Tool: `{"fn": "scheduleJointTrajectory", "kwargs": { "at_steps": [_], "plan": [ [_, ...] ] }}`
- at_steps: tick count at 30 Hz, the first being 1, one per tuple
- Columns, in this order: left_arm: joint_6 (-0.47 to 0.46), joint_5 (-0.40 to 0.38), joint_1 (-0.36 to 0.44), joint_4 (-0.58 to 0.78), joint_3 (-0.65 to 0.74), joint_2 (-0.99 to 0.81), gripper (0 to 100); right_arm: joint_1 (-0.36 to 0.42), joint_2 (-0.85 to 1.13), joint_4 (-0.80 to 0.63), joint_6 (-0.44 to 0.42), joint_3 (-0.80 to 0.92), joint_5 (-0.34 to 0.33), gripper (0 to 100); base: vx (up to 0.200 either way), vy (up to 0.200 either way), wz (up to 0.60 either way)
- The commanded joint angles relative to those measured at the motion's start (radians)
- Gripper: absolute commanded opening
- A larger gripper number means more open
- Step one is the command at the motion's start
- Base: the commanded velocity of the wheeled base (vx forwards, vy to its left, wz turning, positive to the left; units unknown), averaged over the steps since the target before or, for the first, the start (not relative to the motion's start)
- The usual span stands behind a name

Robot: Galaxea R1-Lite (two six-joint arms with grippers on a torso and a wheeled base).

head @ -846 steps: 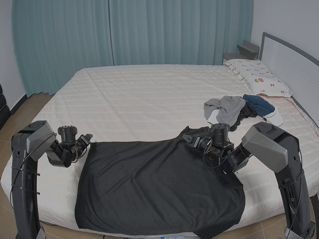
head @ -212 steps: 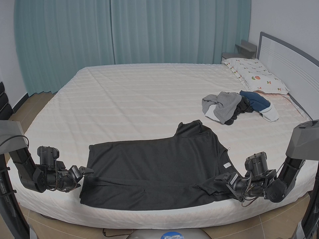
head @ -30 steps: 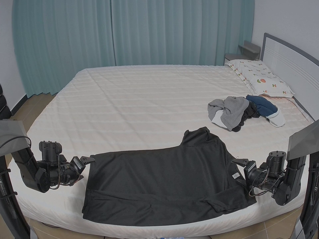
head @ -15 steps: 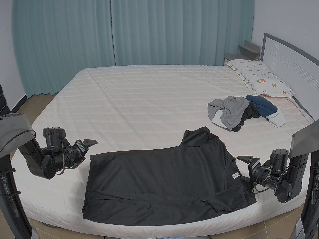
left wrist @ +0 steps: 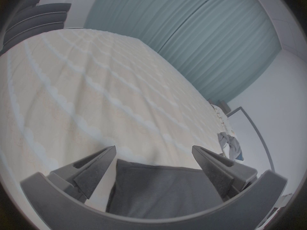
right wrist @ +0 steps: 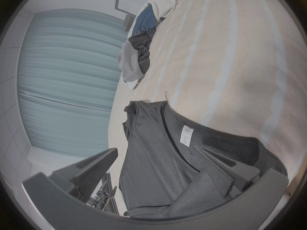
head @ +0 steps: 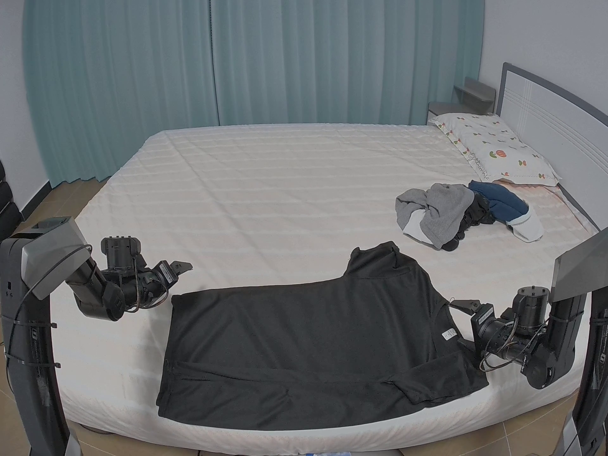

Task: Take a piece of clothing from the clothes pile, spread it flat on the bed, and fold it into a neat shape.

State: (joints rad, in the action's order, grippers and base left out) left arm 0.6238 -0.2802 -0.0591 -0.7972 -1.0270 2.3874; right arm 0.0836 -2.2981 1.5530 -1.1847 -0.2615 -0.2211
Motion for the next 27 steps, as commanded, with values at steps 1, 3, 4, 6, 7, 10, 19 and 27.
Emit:
{"fn": "scheduleJointTrajectory", "kwargs": {
  "at_steps": [1, 3, 4, 6, 7, 10, 19, 27],
  "plan": [
    [-0.007, 0.001, -0.005, -0.004, -0.007, 0.061, 100, 0.001, -0.001, 0.009, 0.000, 0.002, -0.001, 100, 0.000, 0.000, 0.00],
    [-0.007, -0.001, -0.005, -0.004, -0.007, 0.059, 100, 0.001, -0.001, 0.010, 0.000, 0.002, -0.003, 100, 0.000, 0.000, 0.00],
    [-0.007, -0.001, -0.004, -0.004, -0.005, 0.058, 100, 0.001, -0.001, 0.010, 0.000, 0.002, -0.001, 100, 0.000, 0.000, 0.00],
    [-0.007, -0.001, -0.002, -0.004, -0.001, 0.056, 100, 0.001, -0.001, 0.009, 0.000, 0.002, -0.003, 100, 0.000, 0.000, 0.00],
    [-0.009, -0.001, 0.004, -0.007, 0.013, 0.055, 100, 0.001, -0.001, 0.010, 0.000, 0.002, -0.001, 100, 0.000, 0.000, 0.00],
    [-0.012, -0.001, 0.013, -0.010, 0.033, 0.049, 100, 0.001, -0.001, 0.010, 0.000, 0.002, -0.003, 100, 0.000, 0.000, 0.00],
    [-0.013, -0.001, 0.021, -0.010, 0.050, 0.053, 0, 0.001, -0.001, 0.010, 0.002, 0.001, -0.003, 100, 0.000, 0.000, 0.00],
    [-0.012, 0.009, 0.018, -0.010, 0.048, 0.053, 0, 0.001, 0.000, 0.010, 0.013, -0.012, 0.009, 100, 0.000, 0.000, 0.00]
  ]
}}
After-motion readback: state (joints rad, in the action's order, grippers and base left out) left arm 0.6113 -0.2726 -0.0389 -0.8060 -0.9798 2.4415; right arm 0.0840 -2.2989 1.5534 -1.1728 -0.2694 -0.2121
